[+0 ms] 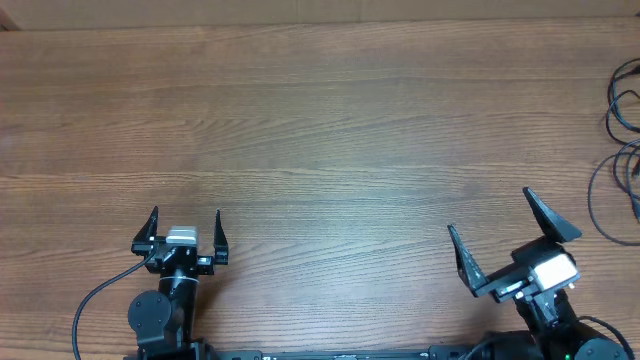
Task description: Untangle cables
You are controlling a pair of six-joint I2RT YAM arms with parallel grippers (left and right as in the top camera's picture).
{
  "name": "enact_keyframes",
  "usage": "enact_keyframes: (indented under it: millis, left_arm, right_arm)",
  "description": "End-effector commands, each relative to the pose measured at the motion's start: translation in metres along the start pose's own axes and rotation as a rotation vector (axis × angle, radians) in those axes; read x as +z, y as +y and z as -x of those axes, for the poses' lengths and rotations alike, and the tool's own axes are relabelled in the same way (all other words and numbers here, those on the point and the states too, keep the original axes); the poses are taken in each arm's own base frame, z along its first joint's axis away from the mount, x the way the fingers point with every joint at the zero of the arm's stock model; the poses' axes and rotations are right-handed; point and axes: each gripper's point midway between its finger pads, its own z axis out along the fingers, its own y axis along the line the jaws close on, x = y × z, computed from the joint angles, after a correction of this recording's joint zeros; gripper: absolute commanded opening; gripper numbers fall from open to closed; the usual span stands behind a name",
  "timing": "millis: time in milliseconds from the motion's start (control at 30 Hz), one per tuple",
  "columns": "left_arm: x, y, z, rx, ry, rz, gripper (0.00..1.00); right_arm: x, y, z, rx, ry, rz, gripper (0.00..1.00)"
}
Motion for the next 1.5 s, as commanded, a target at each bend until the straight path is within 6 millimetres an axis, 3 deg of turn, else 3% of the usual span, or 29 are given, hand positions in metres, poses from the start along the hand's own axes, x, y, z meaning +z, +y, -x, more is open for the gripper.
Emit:
enact_keyframes:
  millis: [0,500,833,1067,1200,1467]
  left_arm:
    - [-0.001,0.004,-0.001,0.019,-0.001,0.02,1.0]
    - [-0.001,0.004,-0.001,0.019,-0.001,0.02,1.0]
    - [-0.001,0.004,-0.001,0.019,-0.001,0.02,0.99]
    - [-0.001,0.004,-0.001,0.019,-0.001,0.02,1.0]
    - [-0.001,0.004,-0.001,0.019,-0.001,0.02,1.0]
    - [-0.001,0.004,-0.001,0.019,-0.001,0.02,0.99]
  right_arm:
    - [0.0,0.003,-0.008,-0.023,-0.035,0.01,1.0]
    - [-0.002,0.006,-0.051,-0.019,-0.07,-0.02,1.0]
    - [-0.007,-0.008,-0.071,-0.001,-0.036,-0.122,1.0]
    - [-0.019,-0.046,-0.121,0.067,0.163,-0.365,1.0]
    - [-0.028,-0.044,-0.155,0.109,0.303,-0.385,1.0]
    - [-0.036,-0.038,-0.18,0.144,0.409,-0.376,1.0]
